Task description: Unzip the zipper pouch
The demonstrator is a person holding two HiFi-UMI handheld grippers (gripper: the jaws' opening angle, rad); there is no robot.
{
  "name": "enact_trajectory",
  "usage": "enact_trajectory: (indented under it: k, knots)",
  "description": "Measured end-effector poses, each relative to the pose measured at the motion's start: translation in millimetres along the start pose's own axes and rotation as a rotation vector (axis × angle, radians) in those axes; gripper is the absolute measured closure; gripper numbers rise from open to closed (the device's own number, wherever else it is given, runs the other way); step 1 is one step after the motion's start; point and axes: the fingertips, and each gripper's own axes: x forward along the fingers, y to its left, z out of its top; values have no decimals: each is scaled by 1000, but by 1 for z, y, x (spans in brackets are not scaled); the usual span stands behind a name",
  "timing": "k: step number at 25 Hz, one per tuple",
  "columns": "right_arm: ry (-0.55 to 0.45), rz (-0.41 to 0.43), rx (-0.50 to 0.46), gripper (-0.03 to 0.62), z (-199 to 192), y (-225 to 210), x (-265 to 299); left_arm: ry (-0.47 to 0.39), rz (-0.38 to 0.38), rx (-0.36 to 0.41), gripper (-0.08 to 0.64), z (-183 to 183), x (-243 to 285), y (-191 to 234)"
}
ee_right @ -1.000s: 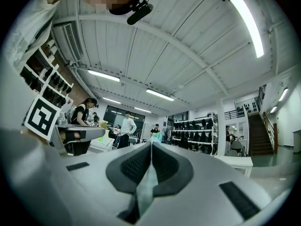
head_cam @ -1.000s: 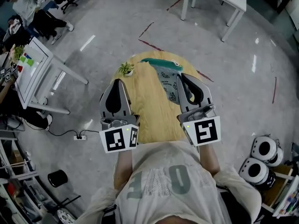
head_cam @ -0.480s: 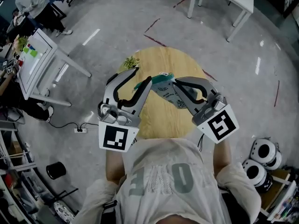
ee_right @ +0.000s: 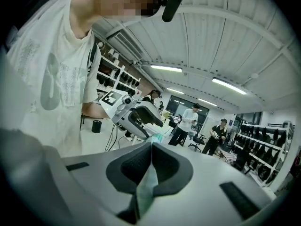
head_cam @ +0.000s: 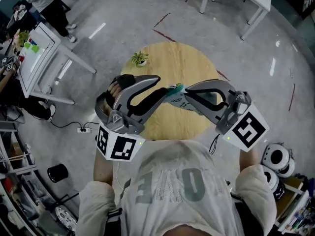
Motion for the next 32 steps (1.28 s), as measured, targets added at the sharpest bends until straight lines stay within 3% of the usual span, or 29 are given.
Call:
enact_trajectory:
  k: [6,13,22,26,29,32]
  knots:
    - [50,156,-39,558,0,17,-3,-23,-45,140,423,8,-3,-14]
    - [132,261,-64,558,-5,28,-9,-51,-87,198,423,14,-1,-23]
    - [156,272,-87,558,-10,33,-8,-82,-170,201,431,17,5,-42]
    - [173,267,-81,558,-15,30,-4,-52,-201,225,514,9,11,-50]
    - [163,231,-47,558,-20,24,-3,-45,-184,218,529,6,13,-47]
    - [69,173,62,557,-13,15,-1,-49,-115,250,532,10,8,-36]
